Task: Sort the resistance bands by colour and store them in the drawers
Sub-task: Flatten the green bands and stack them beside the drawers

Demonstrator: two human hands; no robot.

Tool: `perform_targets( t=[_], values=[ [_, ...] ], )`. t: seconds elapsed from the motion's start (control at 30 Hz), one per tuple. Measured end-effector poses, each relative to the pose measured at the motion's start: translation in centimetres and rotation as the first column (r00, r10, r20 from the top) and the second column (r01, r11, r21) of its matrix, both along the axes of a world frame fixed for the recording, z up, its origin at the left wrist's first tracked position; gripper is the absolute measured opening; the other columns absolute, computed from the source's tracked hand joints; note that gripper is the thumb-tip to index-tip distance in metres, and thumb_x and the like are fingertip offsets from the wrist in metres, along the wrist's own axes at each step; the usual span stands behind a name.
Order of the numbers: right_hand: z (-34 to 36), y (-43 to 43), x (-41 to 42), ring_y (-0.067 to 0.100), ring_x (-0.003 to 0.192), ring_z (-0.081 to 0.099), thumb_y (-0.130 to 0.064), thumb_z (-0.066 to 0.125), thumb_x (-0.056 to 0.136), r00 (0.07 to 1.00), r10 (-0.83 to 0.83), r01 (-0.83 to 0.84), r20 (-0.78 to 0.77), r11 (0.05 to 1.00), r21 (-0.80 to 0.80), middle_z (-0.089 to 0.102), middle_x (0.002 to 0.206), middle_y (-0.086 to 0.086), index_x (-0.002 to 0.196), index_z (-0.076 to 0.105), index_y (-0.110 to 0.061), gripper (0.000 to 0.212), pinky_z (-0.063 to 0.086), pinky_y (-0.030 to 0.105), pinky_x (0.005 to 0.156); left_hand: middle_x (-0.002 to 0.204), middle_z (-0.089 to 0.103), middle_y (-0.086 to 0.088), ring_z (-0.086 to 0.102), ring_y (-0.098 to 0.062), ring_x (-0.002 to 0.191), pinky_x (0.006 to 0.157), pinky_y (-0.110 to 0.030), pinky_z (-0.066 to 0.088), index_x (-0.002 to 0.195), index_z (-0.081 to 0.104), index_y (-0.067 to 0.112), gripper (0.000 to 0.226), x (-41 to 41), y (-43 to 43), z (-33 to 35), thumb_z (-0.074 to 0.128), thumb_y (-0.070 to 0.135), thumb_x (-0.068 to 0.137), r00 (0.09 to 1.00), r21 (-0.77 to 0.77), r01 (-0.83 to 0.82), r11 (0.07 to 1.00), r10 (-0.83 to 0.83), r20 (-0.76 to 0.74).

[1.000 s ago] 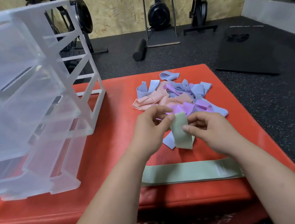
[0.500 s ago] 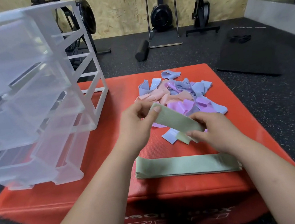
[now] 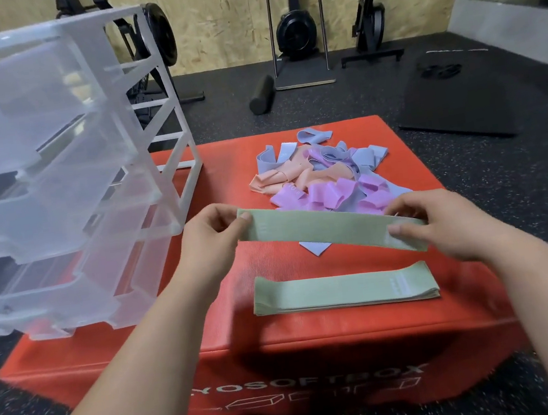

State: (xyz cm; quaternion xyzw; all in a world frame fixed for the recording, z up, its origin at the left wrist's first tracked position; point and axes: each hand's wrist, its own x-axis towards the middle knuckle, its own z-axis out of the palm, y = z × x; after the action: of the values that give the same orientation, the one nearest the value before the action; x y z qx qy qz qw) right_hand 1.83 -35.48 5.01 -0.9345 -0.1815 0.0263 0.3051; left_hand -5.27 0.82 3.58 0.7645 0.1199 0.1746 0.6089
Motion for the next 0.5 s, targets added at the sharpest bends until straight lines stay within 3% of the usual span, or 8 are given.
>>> perform_targets(
  t=[0.13,0.23,0.33,0.5],
  values=[
    [0.4,-1.3,-1.1,0.01,0.069,0.063,-0.02,0.081,0.09,0.99,0.036,-0.006,-0.137,0.977,0.213,0.073,0.082,-0.007,0.102,0.078,-0.032,0.017,0.051,0.033,0.07,0.074,0.069,-0.003,0.059,-0.016,0.07,0.071,-0.039,0.05,0.083,0.072,0.014,0.012,-1.3,1.0,-0.7,0.081,0.018,0.091,0.976,0.078,0.089,0.993,-0.071,-0.204],
    [-0.3,-1.7,-1.5,0.01,0.065,0.056,-0.014,0.081,0.09,0.978,0.025,0.03,-0.209,0.967,0.252,0.066,0.072,-0.001,0.112,0.074,-0.028,0.027,0.045,0.033,0.069,0.074,0.073,-0.002,0.056,-0.016,0.065,0.065,-0.035,0.047,0.087,0.074,0.019,0.008,-2.2,1.1,-1.1,0.082,0.021,0.089,0.961,0.21,0.138,0.968,-0.08,-0.264],
    [-1.3,-1.7,-1.8,0.014,0.07,0.064,-0.008,0.084,0.086,0.959,0.006,0.059,-0.285,0.974,0.22,0.077,0.083,0.008,0.118,0.07,-0.024,0.039,0.051,0.036,0.075,0.073,0.075,0.002,0.054,-0.008,0.056,0.059,-0.028,0.043,0.087,0.072,0.026,0.009,-2.7,0.8,-1.1,0.081,0.025,0.087,0.961,0.373,0.16,0.914,-0.058,-0.27],
    [-2.3,-1.7,-1.7,0.016,0.065,0.063,-0.019,0.09,0.08,0.983,-0.073,0.077,-0.166,0.997,0.016,0.075,0.081,0.0,0.109,0.07,-0.031,0.037,0.052,0.034,0.072,0.073,0.074,0.01,0.061,0.0,0.058,0.058,-0.025,0.04,0.085,0.069,0.029,0.012,-3.0,-0.3,-1.1,0.081,0.029,0.084,0.95,0.576,0.218,0.787,-0.036,-0.31]
  ],
)
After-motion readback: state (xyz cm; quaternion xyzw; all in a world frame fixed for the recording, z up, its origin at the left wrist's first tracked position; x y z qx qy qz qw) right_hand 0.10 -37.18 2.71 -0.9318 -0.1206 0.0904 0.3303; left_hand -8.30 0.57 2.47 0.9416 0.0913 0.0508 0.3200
